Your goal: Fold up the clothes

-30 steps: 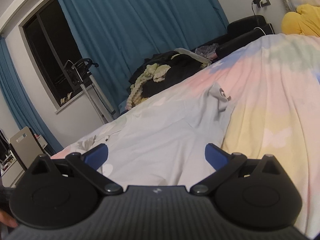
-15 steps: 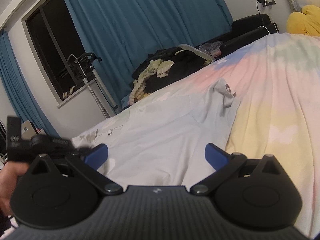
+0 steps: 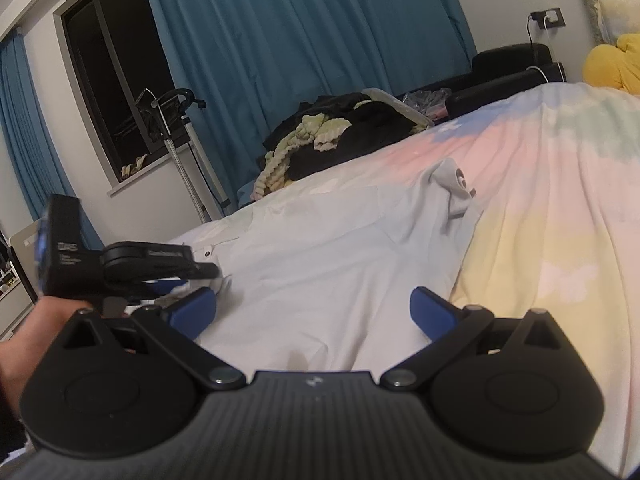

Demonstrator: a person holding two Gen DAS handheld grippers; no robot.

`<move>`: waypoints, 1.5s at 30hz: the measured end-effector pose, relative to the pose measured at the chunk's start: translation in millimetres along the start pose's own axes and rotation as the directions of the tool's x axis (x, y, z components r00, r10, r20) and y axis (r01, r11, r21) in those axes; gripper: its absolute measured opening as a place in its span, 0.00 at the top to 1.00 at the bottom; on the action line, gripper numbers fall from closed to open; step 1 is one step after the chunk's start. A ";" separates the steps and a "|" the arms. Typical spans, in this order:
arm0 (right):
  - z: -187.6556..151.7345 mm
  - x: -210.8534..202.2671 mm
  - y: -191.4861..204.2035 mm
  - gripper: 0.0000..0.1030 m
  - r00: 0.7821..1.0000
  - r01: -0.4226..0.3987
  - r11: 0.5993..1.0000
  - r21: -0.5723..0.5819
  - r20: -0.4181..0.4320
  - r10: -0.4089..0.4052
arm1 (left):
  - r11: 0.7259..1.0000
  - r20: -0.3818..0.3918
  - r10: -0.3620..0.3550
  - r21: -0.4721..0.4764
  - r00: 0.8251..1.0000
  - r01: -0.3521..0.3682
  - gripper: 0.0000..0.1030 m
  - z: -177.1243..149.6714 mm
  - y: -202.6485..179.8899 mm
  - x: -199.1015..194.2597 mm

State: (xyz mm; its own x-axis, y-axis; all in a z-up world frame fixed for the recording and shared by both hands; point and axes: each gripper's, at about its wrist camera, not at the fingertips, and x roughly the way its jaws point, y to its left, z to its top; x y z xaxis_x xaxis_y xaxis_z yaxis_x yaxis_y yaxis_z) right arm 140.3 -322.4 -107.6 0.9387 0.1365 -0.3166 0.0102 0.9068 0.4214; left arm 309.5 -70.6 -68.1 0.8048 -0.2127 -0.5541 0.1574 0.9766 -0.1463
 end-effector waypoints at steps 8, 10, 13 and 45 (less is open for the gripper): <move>11.1 -23.2 7.3 0.00 0.998 -0.002 0.999 -0.042 0.056 0.004 | 0.994 0.103 0.022 0.101 0.994 -0.033 0.16 -9.3 -6.6 -104.2; 13.1 -30.4 9.5 0.00 0.997 -0.003 0.999 -0.050 0.071 0.007 | 0.991 0.132 0.020 0.126 0.991 -0.037 0.12 -17.6 -8.0 -130.5; 14.9 -41.9 12.7 0.00 0.995 0.017 0.999 -0.043 0.101 -0.013 | 0.990 0.163 0.014 0.139 0.987 -0.037 0.09 -34.7 -9.2 -164.3; 50.3 62.7 -124.2 0.51 0.998 0.025 0.938 0.344 -0.064 -0.004 | 0.997 0.101 0.005 -0.077 0.995 0.003 0.04 -103.5 36.6 -184.4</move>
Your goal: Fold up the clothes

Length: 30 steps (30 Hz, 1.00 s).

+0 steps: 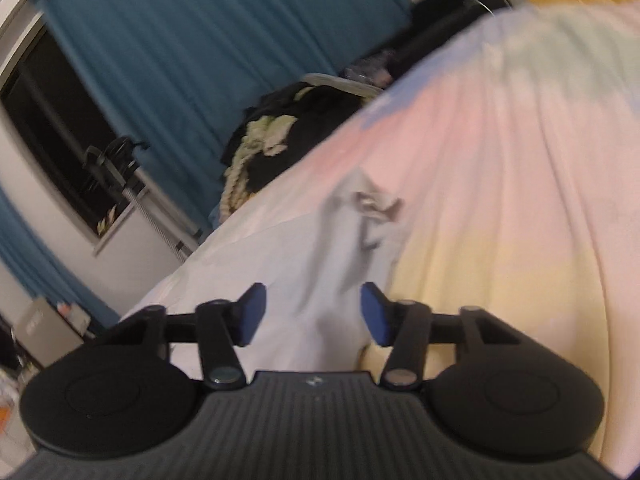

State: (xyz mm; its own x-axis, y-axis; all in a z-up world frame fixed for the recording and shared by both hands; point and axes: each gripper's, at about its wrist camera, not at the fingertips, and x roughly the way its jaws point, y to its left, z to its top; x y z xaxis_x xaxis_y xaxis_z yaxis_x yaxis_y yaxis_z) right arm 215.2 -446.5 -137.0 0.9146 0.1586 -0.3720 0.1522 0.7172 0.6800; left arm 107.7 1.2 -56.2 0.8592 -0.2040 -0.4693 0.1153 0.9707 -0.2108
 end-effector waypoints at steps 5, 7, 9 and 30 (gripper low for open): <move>5.9 31.0 -40.1 0.63 0.999 -0.034 0.991 0.133 -0.020 0.037 | 1.000 -0.047 -0.015 -0.020 0.999 0.014 0.04 -3.3 4.8 19.9; 7.6 40.4 -42.9 0.64 0.997 -0.068 0.988 0.137 -0.012 0.070 | 1.000 -0.062 -0.013 -0.023 0.998 0.011 0.04 -6.0 5.6 26.1; 11.2 48.1 -42.8 0.63 0.995 -0.100 0.986 0.130 -0.002 0.101 | 1.000 -0.074 -0.012 -0.030 0.997 0.010 0.04 -7.5 6.5 30.1; -57.3 20.1 219.7 0.96 0.975 -0.213 0.822 -0.528 -0.167 0.145 | 0.995 0.192 -0.034 -0.088 0.981 0.052 0.04 44.3 39.2 -50.7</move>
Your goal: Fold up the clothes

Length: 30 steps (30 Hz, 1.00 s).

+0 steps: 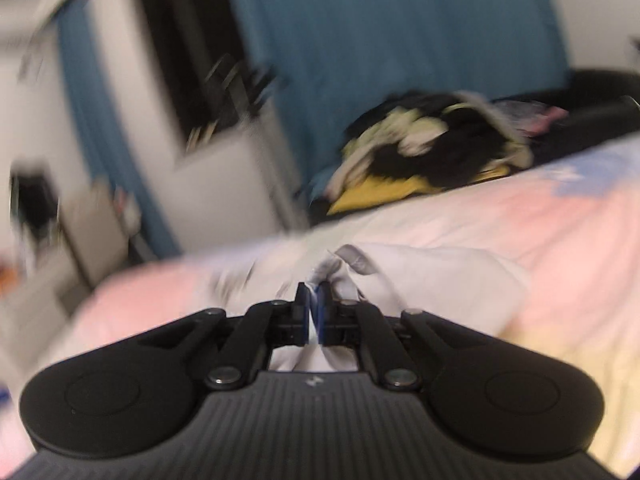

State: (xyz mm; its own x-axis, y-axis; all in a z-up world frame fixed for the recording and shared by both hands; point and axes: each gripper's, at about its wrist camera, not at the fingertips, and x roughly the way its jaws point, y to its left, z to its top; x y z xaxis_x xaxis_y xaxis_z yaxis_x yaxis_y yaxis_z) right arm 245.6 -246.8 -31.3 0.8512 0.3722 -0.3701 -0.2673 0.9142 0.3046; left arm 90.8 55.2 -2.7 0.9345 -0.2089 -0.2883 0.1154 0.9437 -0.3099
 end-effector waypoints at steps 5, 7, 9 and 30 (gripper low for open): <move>-57.0 55.3 56.2 0.94 0.980 0.011 0.992 -0.122 -0.195 -0.035 | 0.997 0.041 0.064 -0.033 0.997 -0.063 0.04 3.6 22.6 -6.8; -77.6 69.1 68.7 0.91 0.966 0.037 0.985 -0.169 -0.247 -0.079 | 0.998 0.034 0.042 -0.054 0.999 -0.040 0.04 6.7 27.4 -7.0; -86.1 70.2 76.6 0.90 0.962 0.056 0.974 -0.218 -0.248 -0.111 | 0.998 0.047 0.030 -0.050 0.998 -0.028 0.04 7.7 29.5 -10.0; -83.8 -143.6 18.7 0.59 0.967 0.250 0.967 0.051 0.044 -0.252 | 0.909 -0.118 -0.053 0.405 0.992 0.096 0.07 -63.1 -66.1 28.2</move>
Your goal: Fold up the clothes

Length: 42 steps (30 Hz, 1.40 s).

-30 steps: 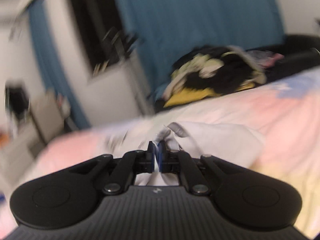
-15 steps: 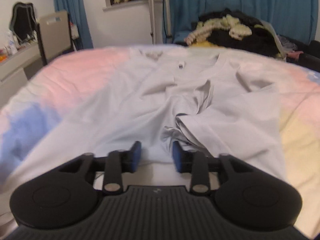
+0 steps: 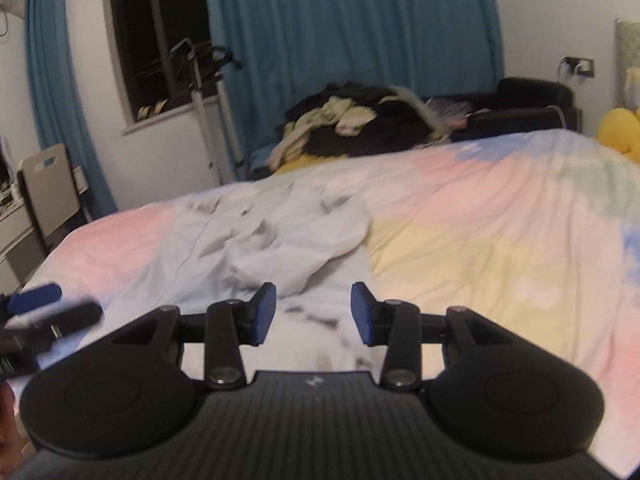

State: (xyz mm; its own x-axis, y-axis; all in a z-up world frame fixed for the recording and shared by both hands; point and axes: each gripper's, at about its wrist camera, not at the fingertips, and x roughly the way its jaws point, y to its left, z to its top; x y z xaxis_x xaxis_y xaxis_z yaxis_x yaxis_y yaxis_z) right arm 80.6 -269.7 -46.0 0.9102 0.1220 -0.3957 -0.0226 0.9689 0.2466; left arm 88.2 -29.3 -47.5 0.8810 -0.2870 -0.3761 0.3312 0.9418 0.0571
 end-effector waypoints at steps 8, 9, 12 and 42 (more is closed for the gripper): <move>2.8 7.7 -57.6 0.58 0.999 0.004 0.991 0.130 0.044 -0.009 | 0.992 -0.102 -0.013 0.124 0.995 0.026 0.14 6.5 -51.1 98.4; 2.6 10.5 -66.6 0.58 0.999 -0.007 0.986 0.168 0.041 0.000 | 0.992 -0.105 -0.003 0.124 0.994 0.016 0.14 9.0 -56.2 110.3; 2.3 18.6 -89.4 0.58 0.999 -0.028 0.965 0.259 0.037 0.019 | 0.978 -0.087 0.025 0.208 0.996 -0.007 0.14 11.1 -79.1 140.6; -10.6 46.5 -91.4 0.50 0.988 -0.148 0.942 0.300 0.012 0.151 | 0.962 -0.224 0.143 -0.200 0.964 -0.189 0.39 89.7 27.1 251.8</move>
State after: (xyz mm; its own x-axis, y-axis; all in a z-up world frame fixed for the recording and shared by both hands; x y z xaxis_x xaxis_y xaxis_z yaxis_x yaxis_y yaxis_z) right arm 120.6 -350.4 -96.3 0.9012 0.2646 -0.3433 -0.0317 0.8302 0.5565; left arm 349.3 -91.7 -57.7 0.8213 -0.1029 -0.5612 0.0846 0.9947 -0.0586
